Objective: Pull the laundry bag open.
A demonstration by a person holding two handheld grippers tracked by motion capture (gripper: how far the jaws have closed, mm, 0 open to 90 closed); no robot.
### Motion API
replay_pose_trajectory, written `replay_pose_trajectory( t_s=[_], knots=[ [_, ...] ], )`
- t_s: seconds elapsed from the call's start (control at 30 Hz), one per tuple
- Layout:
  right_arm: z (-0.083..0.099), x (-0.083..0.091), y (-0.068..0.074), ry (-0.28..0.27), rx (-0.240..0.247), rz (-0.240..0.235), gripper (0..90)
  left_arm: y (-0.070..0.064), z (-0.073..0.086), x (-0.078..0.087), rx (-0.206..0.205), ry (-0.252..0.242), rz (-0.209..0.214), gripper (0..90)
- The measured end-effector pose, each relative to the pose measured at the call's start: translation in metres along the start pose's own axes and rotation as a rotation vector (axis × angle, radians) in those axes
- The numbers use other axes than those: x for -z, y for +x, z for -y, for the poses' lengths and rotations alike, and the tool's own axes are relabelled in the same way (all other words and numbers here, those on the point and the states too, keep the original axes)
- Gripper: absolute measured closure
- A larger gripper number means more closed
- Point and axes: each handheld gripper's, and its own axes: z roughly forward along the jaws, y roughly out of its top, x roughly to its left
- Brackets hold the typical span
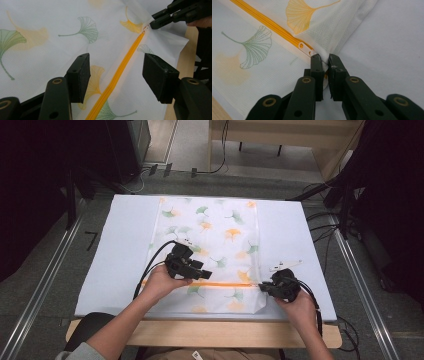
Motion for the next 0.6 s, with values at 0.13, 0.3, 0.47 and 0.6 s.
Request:
replay_pose_trajectory(
  t_s=[0.13, 0.3, 0.47, 0.6],
  knots=[
    [-0.001, 0.004, -0.003, -0.009, -0.002, -0.026, 85.0, -0.005, 0.000, -0.001, -0.027, -0.002, 0.021, 46.5],
    [-0.002, 0.012, 0.000, -0.039, 0.007, -0.031, 85.0, -0.007, -0.001, -0.003, -0.024, -0.004, 0.037, 51.3],
    [-0.003, 0.020, -0.002, -0.076, -0.022, -0.068, 84.8, -0.012, -0.001, -0.006, -0.045, -0.003, 0.036, 54.1],
    [-0.004, 0.021, 0.000, -0.073, -0.006, -0.062, 84.9, -0.015, -0.002, -0.008, -0.058, -0.006, 0.038, 55.7]
  ],
)
